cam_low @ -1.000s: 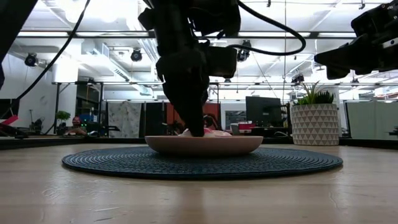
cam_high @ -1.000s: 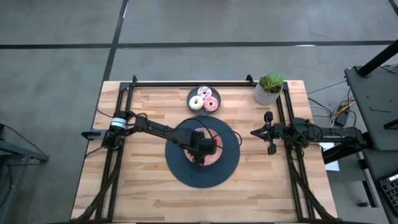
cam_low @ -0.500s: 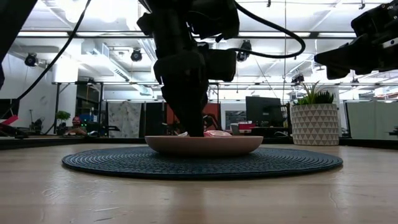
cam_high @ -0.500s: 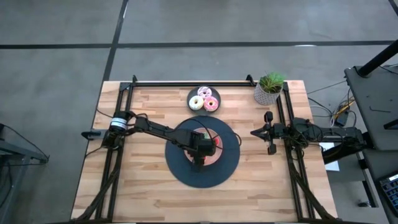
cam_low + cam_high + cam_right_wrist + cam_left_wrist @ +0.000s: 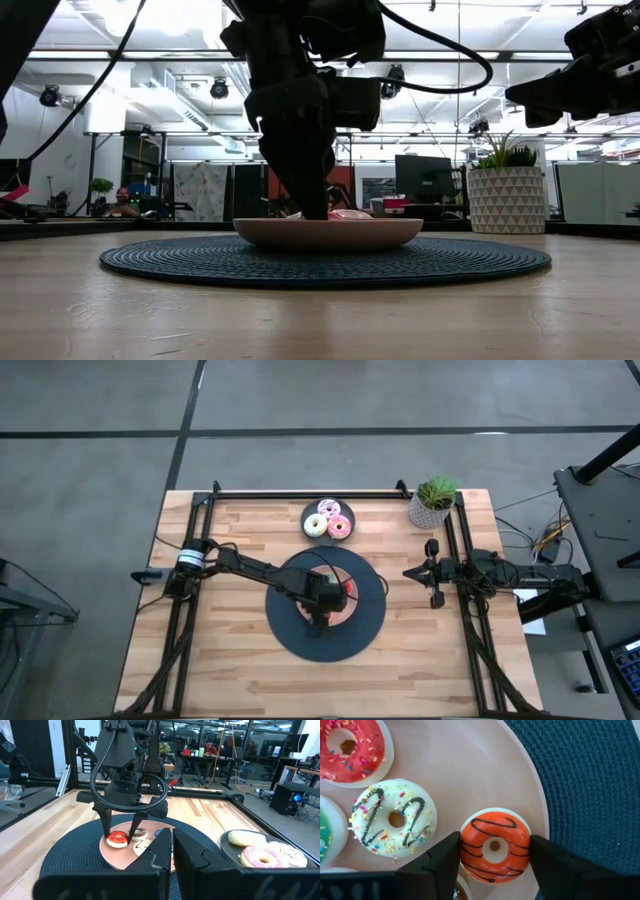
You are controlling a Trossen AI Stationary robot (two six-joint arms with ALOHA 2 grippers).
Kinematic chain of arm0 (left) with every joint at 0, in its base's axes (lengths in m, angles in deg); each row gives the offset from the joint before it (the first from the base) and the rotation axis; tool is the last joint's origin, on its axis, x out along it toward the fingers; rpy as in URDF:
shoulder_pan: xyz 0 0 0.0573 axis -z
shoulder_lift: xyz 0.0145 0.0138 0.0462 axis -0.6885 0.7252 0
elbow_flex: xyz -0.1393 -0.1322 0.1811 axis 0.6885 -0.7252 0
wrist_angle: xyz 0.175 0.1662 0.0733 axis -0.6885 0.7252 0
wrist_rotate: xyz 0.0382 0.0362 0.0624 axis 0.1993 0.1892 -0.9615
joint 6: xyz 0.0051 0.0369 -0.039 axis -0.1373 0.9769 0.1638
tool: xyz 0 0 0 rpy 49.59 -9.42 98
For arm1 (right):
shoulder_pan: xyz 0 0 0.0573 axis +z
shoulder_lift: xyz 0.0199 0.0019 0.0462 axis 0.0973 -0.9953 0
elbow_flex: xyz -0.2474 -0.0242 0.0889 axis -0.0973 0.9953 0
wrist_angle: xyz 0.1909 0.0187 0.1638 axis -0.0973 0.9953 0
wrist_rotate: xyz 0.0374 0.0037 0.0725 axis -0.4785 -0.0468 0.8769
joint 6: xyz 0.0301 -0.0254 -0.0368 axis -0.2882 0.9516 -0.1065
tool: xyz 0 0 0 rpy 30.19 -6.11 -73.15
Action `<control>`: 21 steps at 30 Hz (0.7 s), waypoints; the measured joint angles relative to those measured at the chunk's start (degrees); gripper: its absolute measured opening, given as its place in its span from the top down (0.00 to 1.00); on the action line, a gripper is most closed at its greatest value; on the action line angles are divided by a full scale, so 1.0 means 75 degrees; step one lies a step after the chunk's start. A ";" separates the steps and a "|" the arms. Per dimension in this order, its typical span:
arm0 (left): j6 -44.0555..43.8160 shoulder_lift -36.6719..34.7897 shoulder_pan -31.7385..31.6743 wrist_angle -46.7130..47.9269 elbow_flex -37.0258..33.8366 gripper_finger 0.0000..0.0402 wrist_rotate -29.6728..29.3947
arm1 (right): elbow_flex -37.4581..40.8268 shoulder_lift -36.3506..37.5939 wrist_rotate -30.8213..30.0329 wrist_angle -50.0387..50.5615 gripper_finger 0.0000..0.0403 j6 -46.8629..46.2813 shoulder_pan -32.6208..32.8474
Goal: Pick & Place donuts
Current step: Put the small orange donut on the pink plate
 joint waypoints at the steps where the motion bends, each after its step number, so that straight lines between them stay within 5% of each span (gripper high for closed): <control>1: 0.0000 0.0000 0.0000 -0.0004 0.0000 0.49 0.0000 | -0.0001 0.0000 0.0000 -0.0001 0.98 0.0000 0.0001; 21: 0.0012 0.0000 -0.0006 0.0005 0.0000 0.43 -0.0089 | 0.0000 0.0000 0.0001 -0.0002 0.98 0.0000 0.0000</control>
